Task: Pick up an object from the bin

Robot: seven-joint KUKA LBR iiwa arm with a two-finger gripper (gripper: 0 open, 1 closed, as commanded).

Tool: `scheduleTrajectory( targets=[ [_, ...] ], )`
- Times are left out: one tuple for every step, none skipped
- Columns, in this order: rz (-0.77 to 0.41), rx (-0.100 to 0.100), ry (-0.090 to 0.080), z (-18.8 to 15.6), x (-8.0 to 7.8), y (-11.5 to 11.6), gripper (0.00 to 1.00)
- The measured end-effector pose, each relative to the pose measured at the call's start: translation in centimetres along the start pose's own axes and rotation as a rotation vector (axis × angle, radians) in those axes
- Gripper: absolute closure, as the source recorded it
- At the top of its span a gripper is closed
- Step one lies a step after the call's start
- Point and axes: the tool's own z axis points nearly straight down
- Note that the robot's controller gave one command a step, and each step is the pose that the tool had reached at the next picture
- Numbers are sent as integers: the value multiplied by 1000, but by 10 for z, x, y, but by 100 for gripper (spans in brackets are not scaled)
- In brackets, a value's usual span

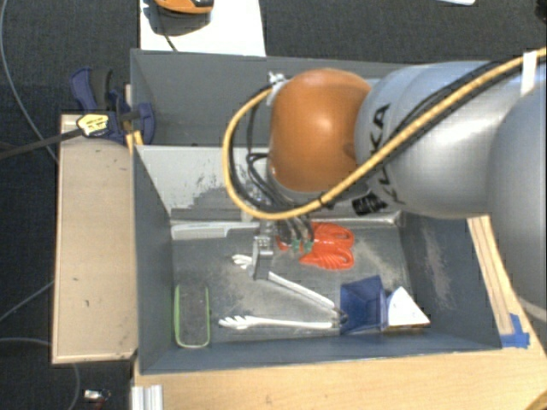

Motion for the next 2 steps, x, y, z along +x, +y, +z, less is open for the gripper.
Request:
scheduleTrajectory(
  targets=[
    [1, 0, 0, 0, 0, 0, 0],
    [-15, -2, -7, 54, 5, -56, 0]
  ],
)
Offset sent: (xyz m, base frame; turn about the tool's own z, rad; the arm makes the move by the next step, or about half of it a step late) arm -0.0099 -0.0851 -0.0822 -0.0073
